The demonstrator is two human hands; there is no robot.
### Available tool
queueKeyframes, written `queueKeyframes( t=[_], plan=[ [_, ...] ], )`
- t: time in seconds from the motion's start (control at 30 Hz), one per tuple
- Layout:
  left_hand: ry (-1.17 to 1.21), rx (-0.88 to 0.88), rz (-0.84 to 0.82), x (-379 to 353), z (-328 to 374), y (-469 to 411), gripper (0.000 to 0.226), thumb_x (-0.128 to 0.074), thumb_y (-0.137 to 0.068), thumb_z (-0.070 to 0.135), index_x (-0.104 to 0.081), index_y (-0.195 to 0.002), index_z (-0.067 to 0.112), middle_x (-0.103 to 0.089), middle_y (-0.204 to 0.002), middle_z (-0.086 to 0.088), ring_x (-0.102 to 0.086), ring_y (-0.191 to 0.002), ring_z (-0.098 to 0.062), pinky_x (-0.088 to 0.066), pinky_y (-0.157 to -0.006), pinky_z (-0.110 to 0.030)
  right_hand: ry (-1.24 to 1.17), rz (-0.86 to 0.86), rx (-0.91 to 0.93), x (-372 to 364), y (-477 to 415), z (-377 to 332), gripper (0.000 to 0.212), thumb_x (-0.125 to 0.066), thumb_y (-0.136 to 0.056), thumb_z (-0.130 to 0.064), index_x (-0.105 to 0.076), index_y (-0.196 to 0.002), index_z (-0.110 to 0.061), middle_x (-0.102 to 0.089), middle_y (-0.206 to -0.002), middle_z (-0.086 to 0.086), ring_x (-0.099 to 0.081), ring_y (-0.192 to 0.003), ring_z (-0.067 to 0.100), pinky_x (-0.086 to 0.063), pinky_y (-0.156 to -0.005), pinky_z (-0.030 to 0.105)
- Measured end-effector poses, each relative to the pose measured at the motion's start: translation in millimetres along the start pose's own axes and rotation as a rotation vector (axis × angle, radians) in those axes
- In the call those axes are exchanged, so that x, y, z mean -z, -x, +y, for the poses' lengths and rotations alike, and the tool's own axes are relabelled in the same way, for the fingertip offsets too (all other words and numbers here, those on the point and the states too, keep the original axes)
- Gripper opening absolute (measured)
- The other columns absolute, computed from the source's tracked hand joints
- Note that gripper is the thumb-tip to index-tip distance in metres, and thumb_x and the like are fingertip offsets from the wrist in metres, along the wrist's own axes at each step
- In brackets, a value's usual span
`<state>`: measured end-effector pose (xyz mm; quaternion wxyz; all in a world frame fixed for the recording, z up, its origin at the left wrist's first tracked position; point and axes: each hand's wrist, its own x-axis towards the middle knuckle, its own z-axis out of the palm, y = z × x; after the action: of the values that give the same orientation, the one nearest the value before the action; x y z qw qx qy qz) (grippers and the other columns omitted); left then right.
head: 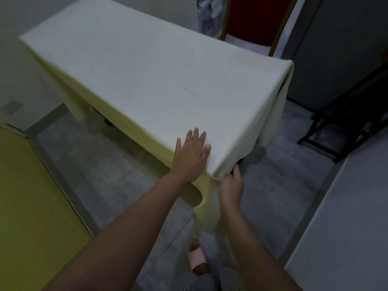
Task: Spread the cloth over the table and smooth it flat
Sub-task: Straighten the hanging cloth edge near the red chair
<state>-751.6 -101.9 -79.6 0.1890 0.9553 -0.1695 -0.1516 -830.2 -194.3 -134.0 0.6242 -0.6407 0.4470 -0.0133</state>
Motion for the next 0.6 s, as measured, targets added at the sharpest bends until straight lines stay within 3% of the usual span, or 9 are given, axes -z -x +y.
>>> queueKeyframes(
  t=[0.07, 0.17, 0.6],
  plan=[
    [-0.042, 0.006, -0.04, 1.0, -4.2, 0.2, 0.053, -0.014, -0.104, 0.039, -0.01, -0.154, 0.02, 0.001, -0.162, 0.0, 0.008, -0.148, -0.015, 0.008, -0.117, -0.043, 0.108, -0.012, 0.144, 1.4, 5.9, -16.3, 0.057, -0.032, -0.094, -0.028, -0.024, -0.15, -0.024, -0.034, -0.152, 0.002, -0.037, -0.136, 0.025, -0.033, -0.112, 0.046],
    [-0.118, 0.013, -0.098, 3.4, -10.8, 1.9, 0.053, -0.012, -0.104, 0.038, -0.01, -0.154, 0.019, 0.001, -0.162, -0.003, 0.007, -0.148, -0.018, 0.006, -0.117, -0.046, 0.33, -0.071, 0.325, 4.0, 12.1, -30.4, 0.054, -0.031, -0.101, -0.02, -0.013, -0.151, -0.012, -0.011, -0.16, 0.002, -0.013, -0.146, 0.016, -0.015, -0.119, 0.034],
    [-0.223, 0.067, -0.173, 8.8, -22.0, 26.5, 0.056, -0.011, -0.104, 0.039, -0.002, -0.154, 0.016, 0.005, -0.161, -0.006, 0.007, -0.148, -0.021, 0.002, -0.118, -0.048, 1.065, -0.154, 0.589, 13.5, 15.4, -52.2, 0.064, -0.025, -0.102, -0.038, 0.005, -0.151, -0.01, 0.013, -0.159, 0.008, 0.011, -0.147, 0.025, 0.002, -0.119, 0.04]
  ],
)
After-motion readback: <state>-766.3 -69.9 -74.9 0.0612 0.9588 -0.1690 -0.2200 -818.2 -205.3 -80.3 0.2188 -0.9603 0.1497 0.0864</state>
